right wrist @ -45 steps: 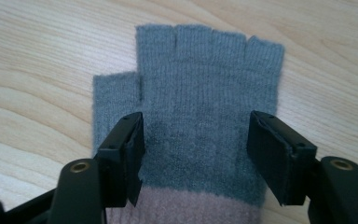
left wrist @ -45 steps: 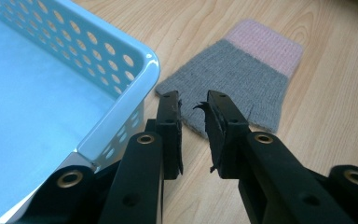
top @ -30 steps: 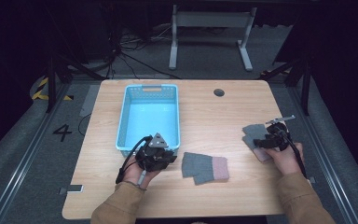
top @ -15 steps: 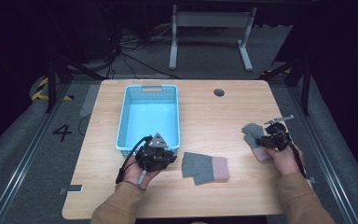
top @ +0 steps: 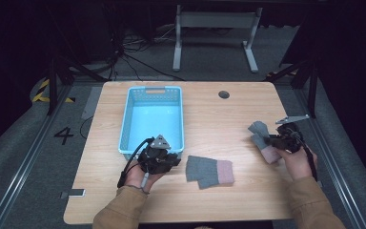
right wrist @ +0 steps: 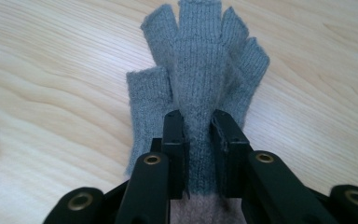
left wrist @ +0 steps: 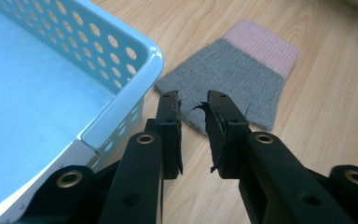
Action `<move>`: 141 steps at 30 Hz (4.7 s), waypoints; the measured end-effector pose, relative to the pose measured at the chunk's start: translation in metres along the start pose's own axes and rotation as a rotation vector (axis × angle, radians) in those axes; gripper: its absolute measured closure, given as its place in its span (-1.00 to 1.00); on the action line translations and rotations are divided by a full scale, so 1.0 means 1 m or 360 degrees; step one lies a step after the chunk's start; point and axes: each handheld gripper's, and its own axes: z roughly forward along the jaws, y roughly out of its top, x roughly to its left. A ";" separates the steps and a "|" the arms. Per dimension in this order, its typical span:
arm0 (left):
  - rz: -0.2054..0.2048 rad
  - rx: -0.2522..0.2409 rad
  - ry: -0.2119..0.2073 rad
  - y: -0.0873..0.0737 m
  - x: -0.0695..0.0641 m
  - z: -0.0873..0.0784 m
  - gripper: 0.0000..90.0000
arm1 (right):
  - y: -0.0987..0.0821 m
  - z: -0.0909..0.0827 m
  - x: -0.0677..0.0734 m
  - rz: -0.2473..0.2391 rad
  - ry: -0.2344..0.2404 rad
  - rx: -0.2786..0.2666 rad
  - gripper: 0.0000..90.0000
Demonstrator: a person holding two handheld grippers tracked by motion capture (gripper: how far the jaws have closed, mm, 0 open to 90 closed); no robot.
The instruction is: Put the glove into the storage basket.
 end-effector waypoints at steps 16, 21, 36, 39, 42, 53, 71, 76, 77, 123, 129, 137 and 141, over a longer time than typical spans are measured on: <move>0.0003 -0.0032 0.0017 0.005 -0.003 -0.008 0.77 | 0.021 -0.025 0.038 -0.0289 0.0216 -0.0068 0.70; 0.0024 -0.0032 0.0006 0.006 -0.004 -0.009 0.77 | 0.023 -0.026 0.045 -0.0346 0.0267 -0.0079 0.69; 0.0039 -0.0009 -0.0009 0.006 -0.007 -0.007 0.71 | 0.030 -0.026 0.082 -0.0585 0.0457 -0.0095 0.68; 0.0050 0.0002 -0.0028 0.005 -0.006 -0.008 0.71 | 0.031 -0.024 0.090 -0.0624 0.0493 -0.0090 0.68; 0.0070 0.0018 -0.0017 0.005 -0.006 -0.008 0.67 | 0.032 -0.021 0.101 -0.0677 0.0536 -0.0083 0.67; 0.0049 0.0021 0.0023 0.006 -0.007 -0.006 0.64 | 0.032 -0.012 0.124 -0.0848 0.0623 -0.0062 0.66; 0.0015 0.0024 -0.0059 0.003 -0.007 -0.006 0.62 | 0.031 0.006 0.152 -0.1013 0.0737 -0.0005 0.65; 0.0007 0.0038 -0.0060 0.000 -0.007 -0.007 0.62 | 0.031 0.012 0.158 -0.1028 0.0751 0.0019 0.65; 0.0001 0.0031 -0.0061 0.000 -0.007 -0.007 0.56 | 0.031 0.014 0.160 -0.1033 0.0761 0.0030 0.65; -0.0053 0.0096 -0.0072 -0.006 -0.020 0.019 0.08 | 0.002 -0.003 0.111 -0.0709 0.0606 0.0011 0.26; -0.0006 0.0112 -0.0120 -0.007 -0.020 0.025 0.14 | -0.007 -0.004 0.100 -0.0656 0.0559 0.0054 0.25; -0.0021 0.0186 -0.0071 -0.007 -0.018 0.033 0.20 | -0.013 0.002 0.093 -0.0645 0.0513 0.0130 0.24; -0.0023 0.0187 -0.0074 -0.007 -0.017 0.034 0.27 | -0.016 0.008 0.093 -0.0641 0.0522 0.0186 0.24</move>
